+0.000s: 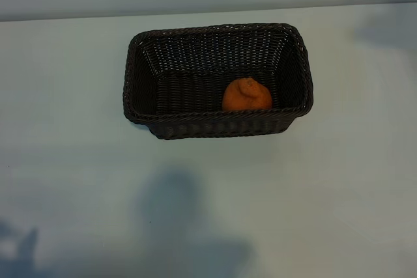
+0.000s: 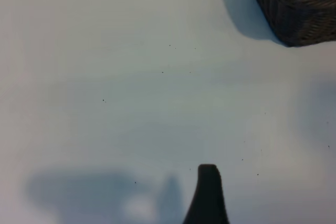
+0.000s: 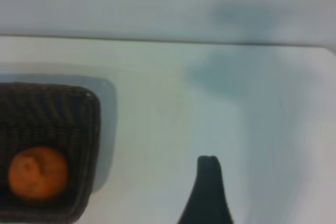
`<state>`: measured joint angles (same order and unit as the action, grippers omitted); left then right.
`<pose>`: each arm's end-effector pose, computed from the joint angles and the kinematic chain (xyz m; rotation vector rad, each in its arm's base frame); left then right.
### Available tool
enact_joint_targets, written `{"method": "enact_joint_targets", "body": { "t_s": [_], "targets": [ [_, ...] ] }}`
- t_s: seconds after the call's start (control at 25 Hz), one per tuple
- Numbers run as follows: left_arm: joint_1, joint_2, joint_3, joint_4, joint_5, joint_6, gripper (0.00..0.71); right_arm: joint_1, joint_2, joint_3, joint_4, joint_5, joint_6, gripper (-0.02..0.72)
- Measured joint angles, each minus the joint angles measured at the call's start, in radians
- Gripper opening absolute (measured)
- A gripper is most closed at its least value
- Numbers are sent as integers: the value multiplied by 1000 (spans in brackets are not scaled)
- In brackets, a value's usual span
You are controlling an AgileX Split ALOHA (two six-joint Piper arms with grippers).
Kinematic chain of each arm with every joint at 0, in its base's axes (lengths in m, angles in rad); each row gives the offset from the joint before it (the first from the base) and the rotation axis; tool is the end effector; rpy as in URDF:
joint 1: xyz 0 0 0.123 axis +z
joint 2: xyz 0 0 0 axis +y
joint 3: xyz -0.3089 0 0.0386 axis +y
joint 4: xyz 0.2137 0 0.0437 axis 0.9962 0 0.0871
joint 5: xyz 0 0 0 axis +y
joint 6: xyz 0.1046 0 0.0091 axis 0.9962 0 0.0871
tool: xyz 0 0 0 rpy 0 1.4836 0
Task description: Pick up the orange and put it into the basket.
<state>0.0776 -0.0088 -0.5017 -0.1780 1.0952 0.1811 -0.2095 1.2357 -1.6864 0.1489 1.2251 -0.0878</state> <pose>-0.0513 -0.0206 0.2525 0.1193 2.0521 -0.0535 0.1877 -0.0249 0.4941 0.1189 2.2435 0.0251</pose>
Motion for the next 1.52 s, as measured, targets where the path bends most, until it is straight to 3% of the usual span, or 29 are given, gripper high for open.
{"method": "enact_joint_targets", "body": {
  "t_s": [0.44, 0.8, 1.2, 1.52],
  "targets": [
    [0, 0, 0, 0, 1, 0, 593, 0, -635, 333, -66, 3, 15, 558],
    [0, 0, 0, 0, 1, -1, 593, 49, -965, 644, -70, 3, 20, 558],
    [0, 0, 0, 0, 1, -3, 593, 75, -1217, 964, -75, -43, 39, 558],
    [0, 0, 0, 1, 1, -3, 593, 78, -1244, 1126, -75, -104, 43, 558]
  ]
}}
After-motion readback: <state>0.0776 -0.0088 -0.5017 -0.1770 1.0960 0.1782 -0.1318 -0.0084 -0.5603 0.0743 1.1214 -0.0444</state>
